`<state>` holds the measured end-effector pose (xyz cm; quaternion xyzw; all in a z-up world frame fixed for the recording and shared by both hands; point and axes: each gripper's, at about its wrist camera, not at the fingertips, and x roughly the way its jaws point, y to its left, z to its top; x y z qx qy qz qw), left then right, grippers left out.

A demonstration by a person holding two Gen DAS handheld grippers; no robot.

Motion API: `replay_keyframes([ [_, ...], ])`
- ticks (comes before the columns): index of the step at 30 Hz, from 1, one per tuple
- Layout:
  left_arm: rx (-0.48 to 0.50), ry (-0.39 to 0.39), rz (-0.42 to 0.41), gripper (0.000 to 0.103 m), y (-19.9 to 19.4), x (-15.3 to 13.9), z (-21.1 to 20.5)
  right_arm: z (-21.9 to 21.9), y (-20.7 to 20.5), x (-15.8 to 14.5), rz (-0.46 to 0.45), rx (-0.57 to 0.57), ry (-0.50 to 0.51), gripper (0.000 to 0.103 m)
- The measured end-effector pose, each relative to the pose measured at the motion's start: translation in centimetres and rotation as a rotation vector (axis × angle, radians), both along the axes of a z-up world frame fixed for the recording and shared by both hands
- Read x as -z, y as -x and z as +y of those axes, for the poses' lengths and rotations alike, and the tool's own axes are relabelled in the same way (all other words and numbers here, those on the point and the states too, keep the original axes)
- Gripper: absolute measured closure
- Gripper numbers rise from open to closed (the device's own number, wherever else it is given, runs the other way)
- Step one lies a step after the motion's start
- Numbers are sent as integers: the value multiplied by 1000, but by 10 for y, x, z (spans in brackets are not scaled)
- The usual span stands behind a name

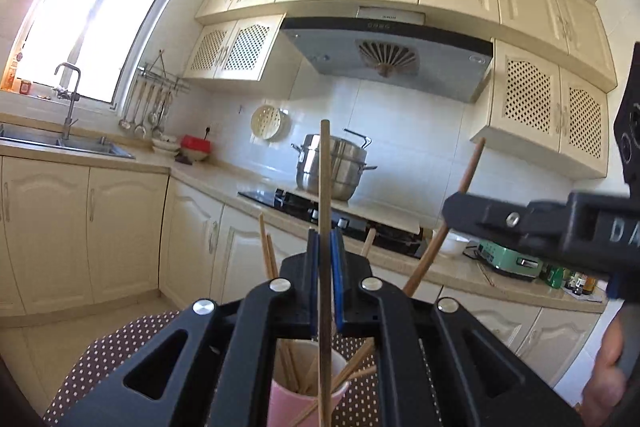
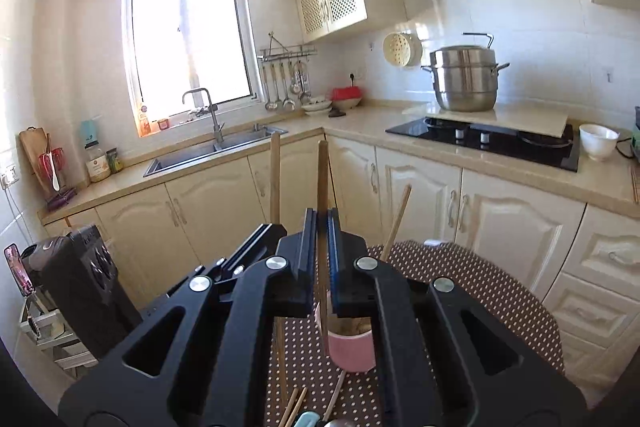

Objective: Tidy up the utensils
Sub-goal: 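Raise both held chopsticks upright over the pink cup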

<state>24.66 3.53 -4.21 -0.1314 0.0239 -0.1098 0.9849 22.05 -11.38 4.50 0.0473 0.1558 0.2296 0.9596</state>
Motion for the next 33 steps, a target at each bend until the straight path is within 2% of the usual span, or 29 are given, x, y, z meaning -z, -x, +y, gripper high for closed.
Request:
replay_keyframes([
  [8,-17,77,-86,97,-27,-14,2,-14,-15,-33,-57,15,-27,97],
  [12,-43,65,-136,97,-34,-21,-2,-12,-24,-38,-66,16,-23,97],
  [16,-62,50,-167,97,-43,-21,-7,-10,-34,-30,-50,18,-10,97],
  [24,-79,35,-154,97,-59,-7,-12,-8,-51,0,33,6,0,97],
  [33,-102,20,-163,97,-56,-7,-10,-5,-56,13,68,-1,5,97],
])
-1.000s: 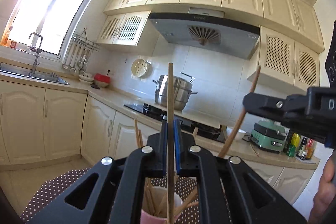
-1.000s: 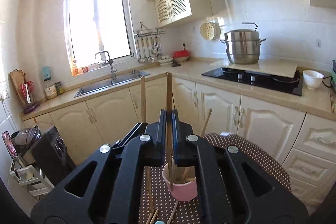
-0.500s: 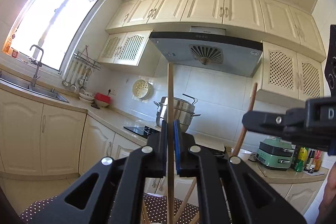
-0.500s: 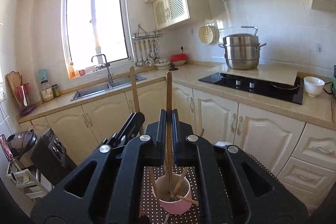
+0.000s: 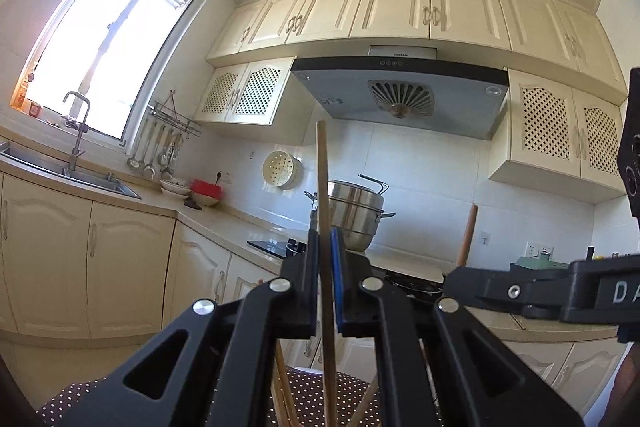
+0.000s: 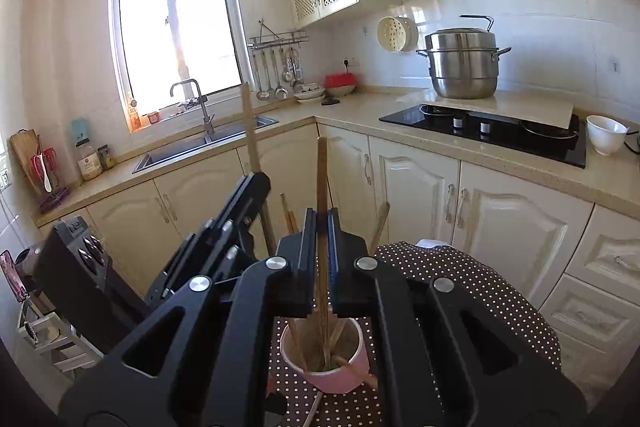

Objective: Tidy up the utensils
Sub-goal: 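Raise both held chopsticks upright over the pink cup, then open the left gripper to drop its chopstick into the cup while the right gripper releases its own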

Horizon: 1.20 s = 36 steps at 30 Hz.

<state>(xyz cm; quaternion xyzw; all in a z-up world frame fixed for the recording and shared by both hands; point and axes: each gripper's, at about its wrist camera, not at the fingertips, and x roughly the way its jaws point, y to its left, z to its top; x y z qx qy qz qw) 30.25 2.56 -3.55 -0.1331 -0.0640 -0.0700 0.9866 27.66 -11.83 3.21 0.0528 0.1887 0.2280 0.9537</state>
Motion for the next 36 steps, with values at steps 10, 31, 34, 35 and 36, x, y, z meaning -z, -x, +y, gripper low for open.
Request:
replay_keyframes([
  [10,19,-16,31,97,-1,3,-1,0,-3,12,30,6,4,97],
  [31,39,-59,141,68,28,4,9,4,3,28,32,46,-11,97],
  [34,37,-57,154,63,34,2,12,5,6,28,28,48,-9,97],
  [35,37,-55,158,62,35,2,14,5,7,28,26,50,-5,97],
  [36,35,-58,163,61,38,1,15,4,8,28,23,51,-4,97],
])
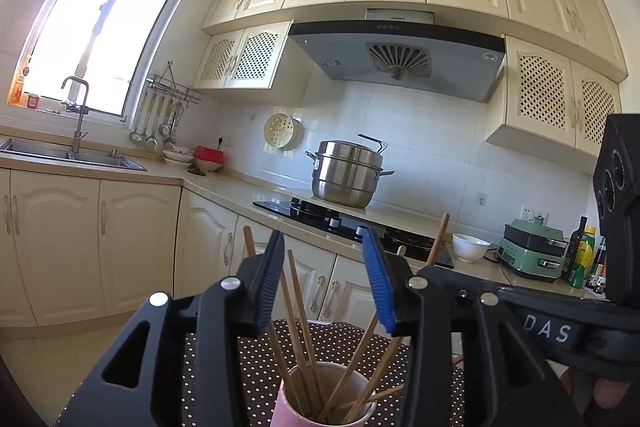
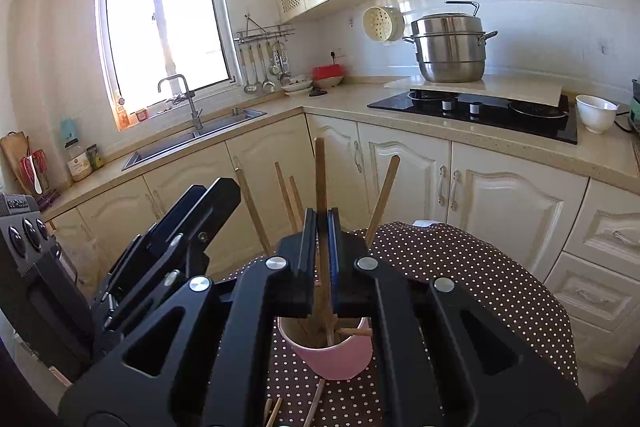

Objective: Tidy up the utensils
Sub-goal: 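Open the left gripper to drop its chopstick into the cup while the right gripper releases its own, then move both open grippers back down to the utensils on the table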

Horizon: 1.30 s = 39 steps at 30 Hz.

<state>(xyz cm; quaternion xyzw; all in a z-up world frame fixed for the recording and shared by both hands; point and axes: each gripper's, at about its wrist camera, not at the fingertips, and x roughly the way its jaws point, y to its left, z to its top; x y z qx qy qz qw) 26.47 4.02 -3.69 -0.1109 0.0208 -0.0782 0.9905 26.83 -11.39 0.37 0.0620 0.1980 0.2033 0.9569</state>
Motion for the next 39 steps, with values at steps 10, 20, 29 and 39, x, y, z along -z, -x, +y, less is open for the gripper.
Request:
replay_keyframes([
  [10,-5,-42,39,56,21,-3,4,6,13,3,-1,26,18,96],
  [20,12,-45,60,50,47,-9,10,11,32,0,-24,51,53,94],
  [29,29,-27,88,44,78,-18,17,6,61,-7,-68,75,58,61],
  [39,67,-36,148,34,109,-24,17,-3,95,-12,-116,96,79,50],
])
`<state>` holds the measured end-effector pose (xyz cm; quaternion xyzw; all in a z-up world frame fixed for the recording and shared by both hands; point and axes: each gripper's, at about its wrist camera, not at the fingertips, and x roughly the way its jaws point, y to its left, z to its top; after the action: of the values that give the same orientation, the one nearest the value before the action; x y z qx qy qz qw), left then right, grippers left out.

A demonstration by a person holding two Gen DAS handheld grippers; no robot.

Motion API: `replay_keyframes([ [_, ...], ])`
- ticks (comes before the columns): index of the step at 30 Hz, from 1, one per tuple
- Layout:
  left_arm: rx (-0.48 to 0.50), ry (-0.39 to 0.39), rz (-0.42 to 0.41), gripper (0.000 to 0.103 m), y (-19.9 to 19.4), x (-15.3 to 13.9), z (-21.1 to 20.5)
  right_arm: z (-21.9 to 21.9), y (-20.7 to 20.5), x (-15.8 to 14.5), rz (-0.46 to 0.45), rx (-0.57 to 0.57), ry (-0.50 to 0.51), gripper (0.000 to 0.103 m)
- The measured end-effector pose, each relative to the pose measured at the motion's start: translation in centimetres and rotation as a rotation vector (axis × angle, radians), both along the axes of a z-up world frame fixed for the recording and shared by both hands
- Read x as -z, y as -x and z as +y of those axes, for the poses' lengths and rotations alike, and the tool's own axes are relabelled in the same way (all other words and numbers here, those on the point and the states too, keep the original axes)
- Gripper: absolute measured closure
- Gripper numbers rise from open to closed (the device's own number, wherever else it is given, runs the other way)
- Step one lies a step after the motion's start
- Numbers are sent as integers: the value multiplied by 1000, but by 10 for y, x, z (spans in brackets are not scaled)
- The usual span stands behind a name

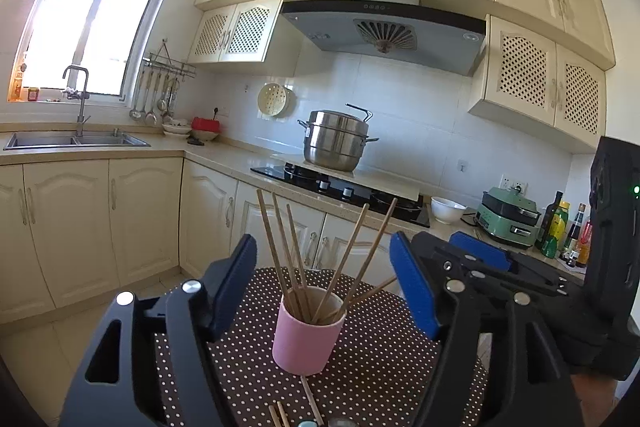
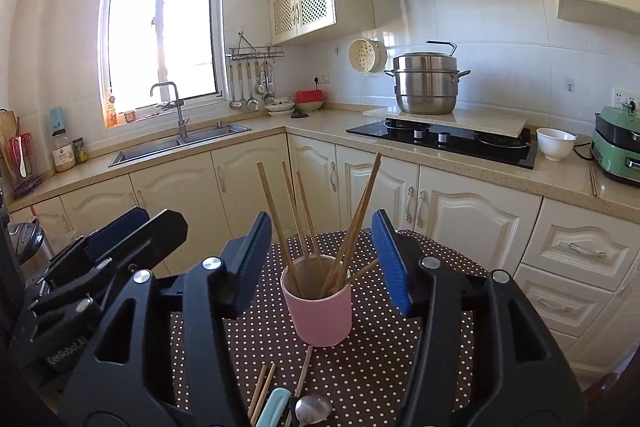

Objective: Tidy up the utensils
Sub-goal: 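Move both open grippers back down to the utensils on the table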

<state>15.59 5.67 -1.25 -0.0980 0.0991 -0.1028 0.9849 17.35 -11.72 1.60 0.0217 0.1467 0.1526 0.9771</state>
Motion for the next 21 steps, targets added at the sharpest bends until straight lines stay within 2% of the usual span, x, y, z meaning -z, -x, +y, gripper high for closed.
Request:
replay_keyframes([
  [5,28,-16,121,34,3,9,2,-8,17,3,-19,20,29,48],
  [9,54,-22,268,34,0,31,6,-9,30,11,-18,26,81,47],
  [12,50,-28,385,34,-10,54,9,-8,33,27,17,11,118,47],
  [15,41,-53,521,34,-18,86,11,-6,31,50,93,-17,150,47],
  [16,48,-53,570,36,-21,98,12,-6,29,60,125,-28,156,47],
  [18,65,-60,644,50,-24,119,10,-7,25,75,182,-40,156,47],
  [21,82,-88,731,64,-28,143,5,-11,18,100,283,-63,149,47],
])
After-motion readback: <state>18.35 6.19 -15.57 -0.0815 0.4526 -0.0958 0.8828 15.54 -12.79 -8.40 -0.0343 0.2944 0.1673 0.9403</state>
